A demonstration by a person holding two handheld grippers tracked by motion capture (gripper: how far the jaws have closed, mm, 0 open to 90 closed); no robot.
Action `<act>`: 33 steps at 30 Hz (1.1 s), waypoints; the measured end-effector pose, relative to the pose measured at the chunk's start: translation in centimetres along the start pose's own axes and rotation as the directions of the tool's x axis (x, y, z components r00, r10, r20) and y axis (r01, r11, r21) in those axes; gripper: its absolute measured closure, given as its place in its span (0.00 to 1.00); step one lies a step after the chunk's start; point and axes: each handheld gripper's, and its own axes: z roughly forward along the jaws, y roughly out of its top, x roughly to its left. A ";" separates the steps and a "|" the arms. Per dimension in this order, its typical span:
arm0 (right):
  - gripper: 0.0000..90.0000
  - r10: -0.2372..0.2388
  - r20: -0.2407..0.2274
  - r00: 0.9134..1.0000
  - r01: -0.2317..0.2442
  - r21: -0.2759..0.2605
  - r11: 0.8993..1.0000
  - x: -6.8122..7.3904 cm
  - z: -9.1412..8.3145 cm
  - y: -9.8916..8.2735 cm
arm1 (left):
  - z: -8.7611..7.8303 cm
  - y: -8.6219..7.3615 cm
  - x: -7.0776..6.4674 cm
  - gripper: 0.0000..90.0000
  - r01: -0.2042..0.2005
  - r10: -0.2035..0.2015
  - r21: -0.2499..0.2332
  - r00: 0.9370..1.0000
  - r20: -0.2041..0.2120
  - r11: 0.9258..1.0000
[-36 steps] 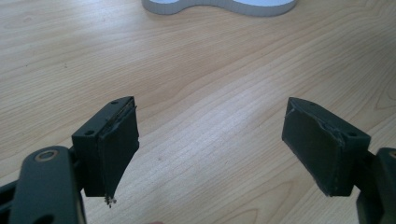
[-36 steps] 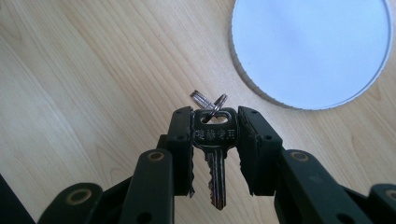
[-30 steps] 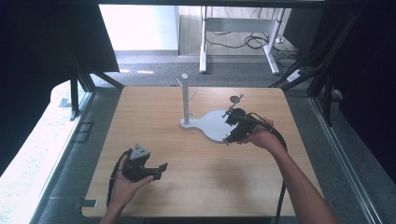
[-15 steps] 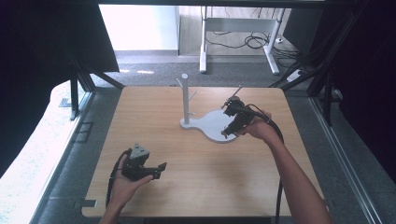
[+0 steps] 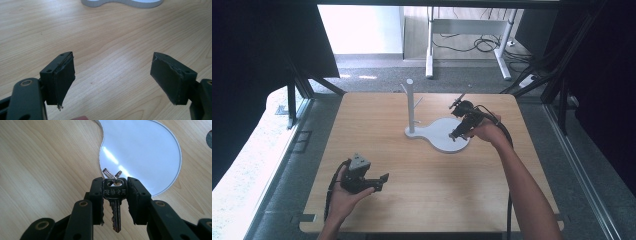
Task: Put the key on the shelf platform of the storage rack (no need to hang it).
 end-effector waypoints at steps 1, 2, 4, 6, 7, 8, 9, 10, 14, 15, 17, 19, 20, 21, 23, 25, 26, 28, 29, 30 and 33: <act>0.76 -0.004 0.004 1.000 0.004 0.006 1.000 -0.1 0.2 0.2 | 0.0 0.0 0.0 0.22 0.000 0.000 -0.001 1.000 0.002 1.000; 0.76 -0.004 0.004 1.000 0.004 0.006 1.000 -0.1 0.2 0.2 | 0.0 0.0 0.0 0.22 0.002 -0.002 -0.001 1.000 0.003 1.000; 0.76 -0.002 0.007 1.000 0.002 0.006 1.000 -0.3 0.4 0.4 | -0.1 0.0 0.1 0.22 0.002 -0.002 0.001 1.000 0.001 1.000; 0.76 0.008 0.009 1.000 -0.008 0.013 1.000 -0.5 0.6 0.7 | -0.1 0.0 0.2 0.22 0.003 -0.003 0.003 1.000 -0.001 1.000; 0.76 0.010 0.009 1.000 -0.010 0.015 1.000 -0.6 0.7 0.8 | -0.1 0.0 0.3 0.22 0.002 -0.002 0.000 1.000 0.001 1.000; 0.76 0.007 0.010 1.000 -0.007 0.017 1.000 -0.8 0.9 0.9 | -0.2 0.0 0.3 0.22 0.002 -0.002 0.001 1.000 0.000 1.000; 0.76 0.017 0.005 1.000 -0.017 0.023 1.000 -1.1 1.0 1.2 | -0.2 0.0 0.3 0.22 0.007 -0.007 0.001 1.000 -0.001 1.000; 0.76 0.017 0.005 1.000 -0.017 0.023 1.000 -1.1 1.0 1.2 | -0.2 0.0 0.4 0.22 0.008 -0.008 0.000 1.000 -0.002 1.000; 0.76 0.033 0.009 0.999 -0.033 0.026 0.999 -1.6 1.3 1.9 | -0.3 0.0 0.5 0.22 0.012 -0.012 -0.001 1.000 -0.002 1.000; 0.76 0.031 0.007 0.999 -0.032 0.028 0.999 -1.8 1.3 2.0 | -0.3 0.0 0.5 0.22 0.010 -0.010 -0.001 1.000 -0.003 1.000; 0.76 0.038 0.009 0.999 -0.038 0.027 0.999 -2.0 1.5 2.3 | -0.4 0.0 0.5 0.22 0.009 -0.009 -0.004 1.000 0.000 1.000; 0.76 0.040 0.010 0.999 -0.040 0.025 0.999 -2.1 1.9 2.4 | -0.4 0.0 0.5 0.22 0.011 -0.011 -0.005 1.000 -0.001 1.000; 0.76 0.044 0.011 0.999 -0.044 0.029 0.999 -2.1 2.1 2.5 | -0.5 0.0 0.5 0.22 0.009 -0.009 -0.005 1.000 -0.001 1.000; 0.76 0.042 0.013 0.999 -0.043 0.033 0.999 -2.1 2.3 2.5 | -0.5 0.0 0.5 0.22 0.012 -0.012 -0.007 1.000 0.001 1.000; 0.76 0.050 0.013 0.999 -0.050 0.045 0.998 -2.2 2.9 2.6 | -0.5 0.0 0.6 0.22 0.013 -0.013 -0.007 1.000 0.000 1.000; 0.76 0.053 0.004 0.999 -0.054 0.056 0.997 -2.4 3.4 2.7 | -0.5 0.0 0.6 0.22 0.013 -0.013 -0.007 1.000 -0.001 1.000; 0.76 0.057 0.004 0.998 -0.057 0.060 0.997 -2.5 3.6 2.8 | -0.5 0.0 0.6 0.22 0.013 -0.013 -0.006 1.000 0.000 1.000; 0.76 0.063 -0.001 0.998 -0.063 0.062 0.996 -2.6 4.1 2.9 | -0.6 0.0 0.6 0.22 0.011 -0.011 -0.006 1.000 -0.001 1.000; 0.76 0.065 -0.001 0.998 -0.065 0.068 0.996 -2.6 4.3 3.0 | -0.6 0.0 0.6 0.22 0.010 -0.010 -0.007 1.000 0.000 1.000; 0.76 0.057 -0.001 0.998 -0.057 0.065 0.996 -2.7 4.5 3.1 | -0.7 0.0 0.7 0.22 0.011 -0.011 -0.008 1.000 0.001 1.000; 0.76 0.069 -0.001 0.998 -0.068 0.071 0.995 -2.8 5.1 3.3 | -0.6 0.0 0.7 0.22 0.009 -0.009 -0.003 1.000 0.003 1.000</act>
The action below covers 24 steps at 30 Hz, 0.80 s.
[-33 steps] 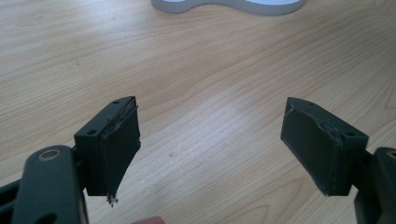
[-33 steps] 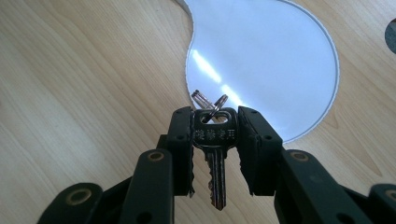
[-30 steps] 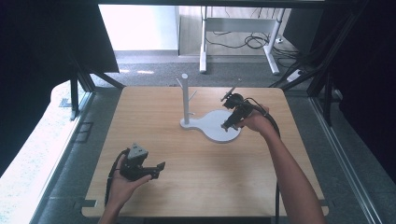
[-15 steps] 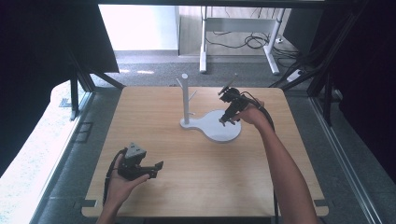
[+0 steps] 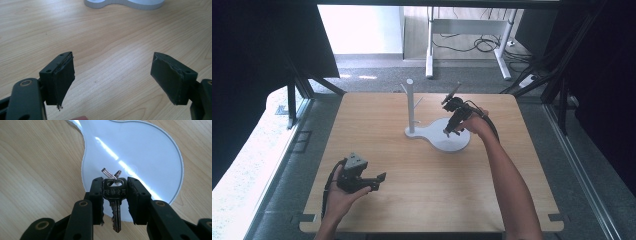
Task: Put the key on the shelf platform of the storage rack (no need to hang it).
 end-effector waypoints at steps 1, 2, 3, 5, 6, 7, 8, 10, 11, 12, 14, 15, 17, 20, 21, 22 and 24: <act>0.76 0.000 0.000 1.000 0.000 0.000 1.000 -0.1 0.2 0.1 | 0.0 0.0 0.0 0.22 0.002 -0.002 0.000 1.000 0.000 1.000; 0.76 0.004 -0.005 1.000 -0.004 -0.001 1.000 -0.1 0.4 0.1 | 0.1 -0.1 0.0 0.22 0.001 -0.001 0.001 1.000 0.002 1.000; 0.76 0.005 -0.009 1.000 -0.005 -0.001 1.000 -0.2 0.6 0.2 | 0.1 -0.1 0.0 0.22 0.001 -0.001 0.002 1.000 0.003 1.000; 0.76 0.003 -0.007 1.000 -0.003 0.002 1.000 -0.2 0.8 0.2 | 0.2 -0.1 0.0 0.22 -0.001 0.001 0.004 1.000 0.001 1.000; 0.76 0.002 -0.009 1.000 -0.002 -0.003 1.000 -0.2 1.0 0.3 | 0.2 -0.1 0.0 0.22 -0.003 0.003 0.006 1.000 0.002 1.000; 0.76 0.003 -0.007 1.000 -0.003 -0.001 1.000 -0.2 1.1 0.3 | 0.2 -0.1 0.0 0.22 -0.001 0.001 0.005 1.000 0.001 1.000; 0.76 0.000 -0.006 1.000 0.000 -0.001 1.000 -0.3 1.2 0.3 | 0.2 -0.1 0.0 0.22 -0.002 0.002 0.005 1.000 0.002 1.000; 0.76 0.008 -0.007 1.000 -0.008 0.000 1.000 -0.4 1.4 0.3 | 0.2 -0.1 0.0 0.22 -0.003 0.003 0.007 1.000 0.000 1.000; 0.76 0.011 -0.008 1.000 -0.011 -0.003 1.000 -0.4 1.5 0.3 | 0.2 -0.1 0.0 0.22 -0.001 0.001 0.007 1.000 -0.001 1.000; 0.76 0.008 -0.008 1.000 -0.008 0.001 1.000 -0.5 1.6 0.2 | 0.2 -0.1 0.0 0.22 -0.001 0.001 0.006 1.000 0.000 1.000; 0.76 0.016 -0.006 1.000 -0.016 0.004 1.000 -0.6 1.9 0.1 | 0.2 -0.1 0.0 0.22 -0.003 0.003 0.005 1.000 -0.001 1.000; 0.76 0.015 -0.004 1.000 -0.015 0.000 1.000 -0.7 2.0 0.0 | 0.2 -0.1 0.0 0.22 -0.002 0.002 0.005 1.000 0.000 1.000; 0.76 0.025 -0.004 1.000 -0.025 -0.003 1.000 -0.9 2.1 -0.2 | 0.2 -0.1 0.0 0.22 -0.007 0.007 0.009 1.000 -0.002 1.000; 0.76 0.026 0.002 1.000 -0.026 -0.006 1.000 -1.2 2.5 -0.4 | 0.3 -0.1 -0.1 0.22 -0.004 0.004 0.010 1.000 -0.002 1.000; 0.76 0.030 0.003 1.000 -0.030 -0.005 1.000 -1.4 2.8 -0.5 | 0.3 -0.1 -0.1 0.22 -0.005 0.005 0.011 1.000 -0.001 1.000; 0.76 0.030 0.003 1.000 -0.030 -0.005 1.000 -1.4 2.8 -0.5 | 0.3 -0.1 -0.1 0.22 -0.007 0.007 0.012 1.000 -0.002 1.000; 0.76 0.035 0.000 0.999 -0.035 -0.005 0.999 -1.6 3.2 -0.5 | 0.4 -0.2 -0.1 0.22 -0.007 0.007 0.015 1.000 -0.001 1.000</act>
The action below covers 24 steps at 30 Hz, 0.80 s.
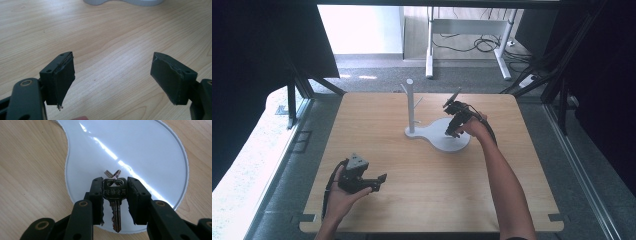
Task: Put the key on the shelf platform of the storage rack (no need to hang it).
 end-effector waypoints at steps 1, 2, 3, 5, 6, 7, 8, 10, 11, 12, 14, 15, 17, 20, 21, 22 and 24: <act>0.76 0.005 0.003 1.000 -0.005 -0.001 1.000 -0.1 0.2 0.0 | 0.0 0.0 0.0 0.22 0.001 -0.001 0.001 1.000 -0.001 1.000; 0.76 0.012 -0.002 1.000 -0.012 0.006 1.000 -0.1 0.6 -0.1 | 0.0 0.0 0.0 0.22 0.002 -0.002 0.001 1.000 -0.001 1.000; 0.76 0.012 -0.002 1.000 -0.012 0.006 1.000 -0.1 0.6 -0.1 | 0.0 0.0 0.1 0.22 0.004 -0.004 0.000 1.000 -0.002 1.000; 0.76 0.011 -0.001 1.000 -0.011 0.011 1.000 -0.2 1.0 -0.2 | 0.0 -0.1 0.1 0.22 0.005 -0.005 0.000 1.000 -0.002 1.000; 0.76 0.013 -0.007 1.000 -0.013 0.014 1.000 -0.2 1.3 -0.2 | 0.0 -0.1 0.1 0.22 0.005 -0.005 0.001 1.000 -0.001 1.000; 0.76 0.012 -0.006 1.000 -0.012 0.013 1.000 -0.2 1.4 -0.3 | 0.1 -0.1 0.1 0.22 0.003 -0.003 0.004 1.000 -0.001 1.000; 0.76 0.018 -0.007 1.000 -0.018 0.013 1.000 -0.2 1.5 -0.3 | 0.1 -0.1 0.1 0.22 0.003 -0.003 0.005 1.000 -0.002 1.000; 0.76 0.022 -0.006 1.000 -0.021 0.012 1.000 -0.2 1.8 -0.4 | 0.1 -0.1 0.1 0.22 0.003 -0.003 0.006 1.000 -0.003 1.000; 0.75 0.018 -0.008 1.000 -0.018 0.012 1.000 -0.2 1.9 -0.5 | 0.1 -0.1 0.1 0.22 0.002 -0.002 0.005 1.000 -0.003 1.000; 0.75 0.019 -0.004 1.000 -0.019 0.011 1.000 -0.2 2.0 -0.5 | 0.0 -0.1 0.1 0.22 0.001 -0.001 0.006 1.000 -0.003 1.000; 0.75 0.013 -0.009 1.000 -0.013 0.008 1.000 -0.2 2.2 -0.7 | 0.0 -0.1 0.2 0.22 0.003 -0.003 0.006 1.000 -0.003 1.000; 0.75 0.010 -0.011 1.000 -0.010 0.014 1.000 -0.2 2.4 -0.7 | 0.0 -0.1 0.2 0.22 0.003 -0.003 0.007 1.000 -0.004 1.000; 0.75 0.003 0.002 1.000 -0.003 0.029 1.000 -0.2 2.6 -0.8 | 0.0 -0.1 0.2 0.22 0.002 -0.002 0.009 1.000 -0.005 1.000; 0.75 0.005 0.006 1.000 -0.005 0.032 0.999 -0.2 2.8 -0.8 | 0.1 -0.1 0.2 0.22 0.000 0.000 0.013 1.000 -0.006 1.000; 0.74 0.000 0.006 1.000 0.000 0.024 1.000 -0.2 2.7 -0.8 | 0.1 -0.1 0.2 0.22 0.000 0.000 0.015 1.000 -0.006 1.000; 0.71 -0.001 0.000 1.000 0.001 0.014 1.000 -0.1 2.6 -0.8 | 0.1 -0.1 0.2 0.22 -0.001 0.001 0.016 1.000 -0.005 1.000; 0.64 -0.007 0.004 1.000 0.007 0.003 1.000 0.0 2.5 -0.7 | 0.1 -0.2 0.3 0.22 -0.002 0.002 0.017 1.000 -0.006 1.000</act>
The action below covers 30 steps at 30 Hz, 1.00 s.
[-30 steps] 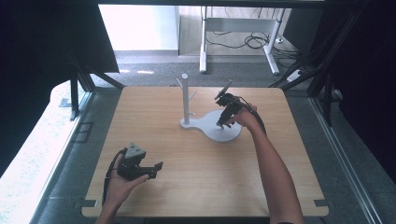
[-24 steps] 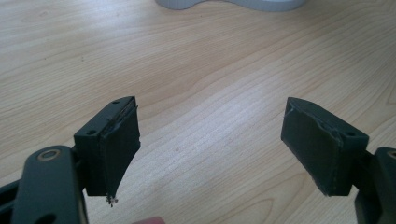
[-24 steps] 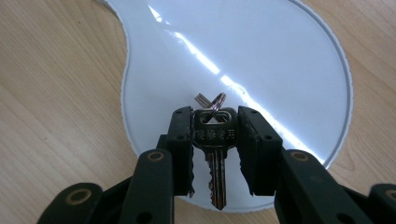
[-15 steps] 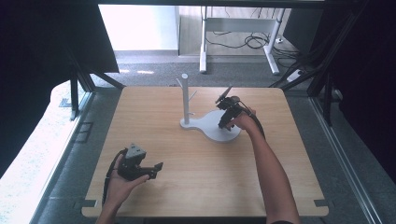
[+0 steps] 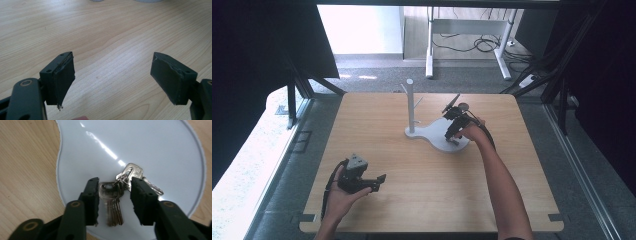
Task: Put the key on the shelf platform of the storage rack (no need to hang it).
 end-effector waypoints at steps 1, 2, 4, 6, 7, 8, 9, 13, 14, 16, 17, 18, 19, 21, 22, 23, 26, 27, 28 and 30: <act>0.61 0.005 0.008 1.000 -0.005 -0.009 1.000 0.1 -0.1 0.0 | 0.0 0.0 0.0 0.22 0.002 -0.002 0.000 1.000 -0.003 1.000; 0.59 0.004 0.005 1.000 -0.004 -0.018 1.000 0.2 -0.4 0.0 | 0.0 0.0 0.0 0.22 0.002 -0.002 -0.001 1.000 -0.002 1.000; 0.54 0.000 0.011 1.000 0.000 -0.042 0.999 0.4 -1.0 -0.1 | 0.0 0.0 0.0 0.22 0.002 -0.002 -0.002 1.000 -0.004 1.000; 0.51 0.000 0.015 1.000 0.001 -0.070 0.998 0.7 -1.7 -0.4 | 0.0 -0.1 -0.1 0.22 0.003 -0.003 -0.001 1.000 -0.004 1.000; 0.50 -0.001 0.009 1.000 0.002 -0.087 0.996 0.8 -2.0 -0.6 | 0.0 -0.1 -0.1 0.22 0.001 -0.001 0.000 1.000 -0.004 1.000; 0.50 -0.006 0.004 1.000 0.007 -0.103 0.995 0.9 -2.3 -0.9 | 0.0 -0.1 -0.2 0.22 0.003 -0.003 0.001 1.000 -0.003 1.000; 0.50 -0.008 0.002 1.000 0.009 -0.115 0.993 1.0 -2.5 -1.2 | 0.1 -0.1 -0.2 0.22 0.001 -0.001 0.000 1.000 -0.003 1.000; 0.48 -0.014 -0.007 1.000 0.012 -0.146 0.989 1.2 -3.4 -2.7 | 0.1 -0.1 -0.3 0.22 -0.002 0.002 0.005 1.000 -0.003 1.000; 0.48 -0.008 -0.016 1.000 0.005 -0.162 0.987 1.3 -3.7 -3.2 | 0.1 -0.1 -0.3 0.22 0.001 -0.001 0.006 1.000 -0.002 1.000; 0.47 -0.008 -0.023 1.000 0.003 -0.182 0.983 1.4 -4.2 -3.9 | 0.2 0.0 -0.4 0.23 0.006 -0.006 0.010 1.000 0.007 1.000; 0.47 -0.010 -0.029 1.000 0.004 -0.202 0.979 1.4 -4.4 -4.4 | 0.2 0.0 -0.4 0.23 0.006 -0.006 0.010 1.000 0.009 1.000; 0.47 -0.008 -0.040 0.999 -0.001 -0.215 0.977 1.5 -4.7 -4.8 | 0.2 0.0 -0.4 0.23 0.006 -0.006 0.012 1.000 0.013 1.000; 0.46 -0.011 -0.041 0.999 0.001 -0.224 0.975 1.6 -5.0 -5.2 | 0.2 0.0 -0.4 0.23 0.006 -0.006 0.014 1.000 0.015 1.000; 0.46 -0.019 -0.043 0.999 0.008 -0.246 0.969 1.8 -5.5 -6.2 | 0.2 0.0 -0.5 0.23 0.006 -0.006 0.015 1.000 0.016 1.000; 0.46 -0.021 -0.048 0.999 0.008 -0.257 0.966 1.8 -5.8 -6.7 | 0.2 0.0 -0.5 0.23 0.006 -0.007 0.015 1.000 0.017 1.000; 0.46 -0.023 -0.048 0.999 0.010 -0.263 0.965 1.9 -6.0 -7.4 | 0.2 0.0 -0.6 0.23 0.006 -0.006 0.015 1.000 0.018 1.000; 0.46 -0.007 -0.042 0.999 -0.005 -0.282 0.959 2.0 -6.4 -9.0 | 0.2 0.0 -0.6 0.23 0.007 -0.007 0.014 1.000 0.020 1.000; 0.46 -0.010 -0.042 0.999 -0.003 -0.288 0.958 2.0 -6.5 -9.7 | 0.2 0.0 -0.7 0.23 0.007 -0.008 0.013 1.000 0.020 1.000; 0.46 -0.005 -0.053 0.999 -0.011 -0.296 0.955 2.0 -6.5 -10.3 | 0.2 0.0 -0.7 0.23 0.008 -0.008 0.014 1.000 0.019 1.000; 0.47 0.007 -0.074 0.997 -0.030 -0.314 0.949 2.1 -6.5 -11.7 | 0.2 0.0 -0.6 0.23 0.004 -0.004 0.018 1.000 0.018 1.000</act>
